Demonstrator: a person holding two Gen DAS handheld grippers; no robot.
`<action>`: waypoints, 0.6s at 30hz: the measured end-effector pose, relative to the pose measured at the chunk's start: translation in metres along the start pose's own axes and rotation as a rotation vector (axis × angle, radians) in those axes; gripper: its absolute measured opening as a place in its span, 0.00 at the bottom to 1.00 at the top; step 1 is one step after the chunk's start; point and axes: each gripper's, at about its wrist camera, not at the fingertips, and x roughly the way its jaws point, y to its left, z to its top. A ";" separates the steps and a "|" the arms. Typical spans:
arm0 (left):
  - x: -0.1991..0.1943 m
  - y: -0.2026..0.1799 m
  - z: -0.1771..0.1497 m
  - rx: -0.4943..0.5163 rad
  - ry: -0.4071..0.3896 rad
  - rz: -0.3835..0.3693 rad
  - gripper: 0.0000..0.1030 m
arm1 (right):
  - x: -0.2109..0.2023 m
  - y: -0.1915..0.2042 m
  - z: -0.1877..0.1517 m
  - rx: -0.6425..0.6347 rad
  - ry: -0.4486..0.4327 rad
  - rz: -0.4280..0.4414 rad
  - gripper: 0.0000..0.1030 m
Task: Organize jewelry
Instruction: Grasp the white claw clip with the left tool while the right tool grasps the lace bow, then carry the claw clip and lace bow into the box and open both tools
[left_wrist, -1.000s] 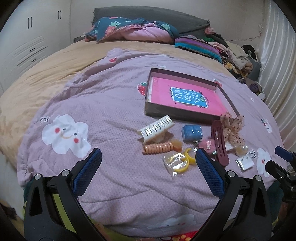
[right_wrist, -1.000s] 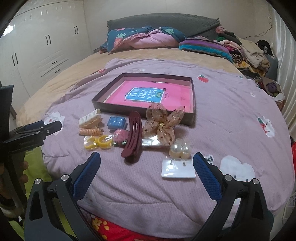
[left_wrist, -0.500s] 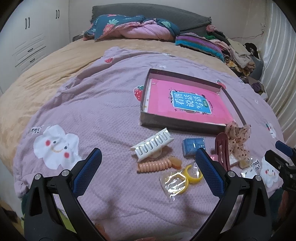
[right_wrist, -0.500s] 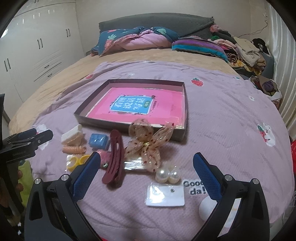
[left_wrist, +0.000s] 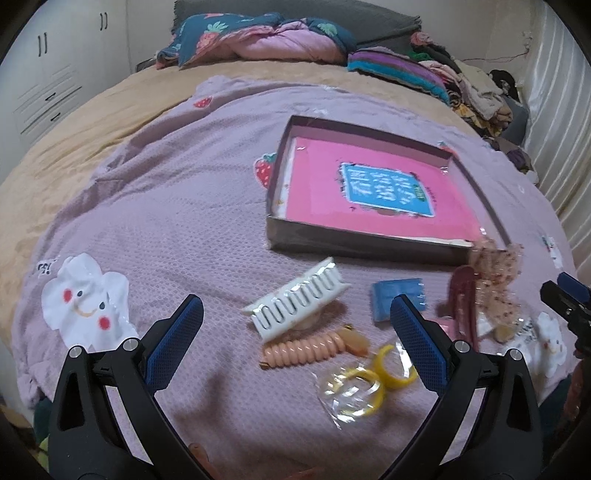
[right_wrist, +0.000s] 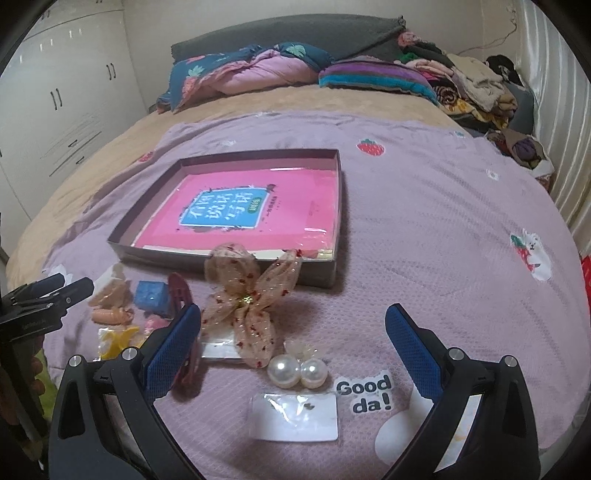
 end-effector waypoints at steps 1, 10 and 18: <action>0.004 0.004 0.000 -0.007 0.008 0.003 0.92 | 0.006 -0.001 0.001 0.009 0.011 0.017 0.96; 0.028 0.033 -0.005 -0.044 0.062 -0.057 0.92 | 0.051 0.003 0.008 0.061 0.092 0.115 0.67; 0.042 0.033 -0.003 -0.006 0.082 -0.147 0.92 | 0.057 0.009 0.007 0.051 0.087 0.146 0.15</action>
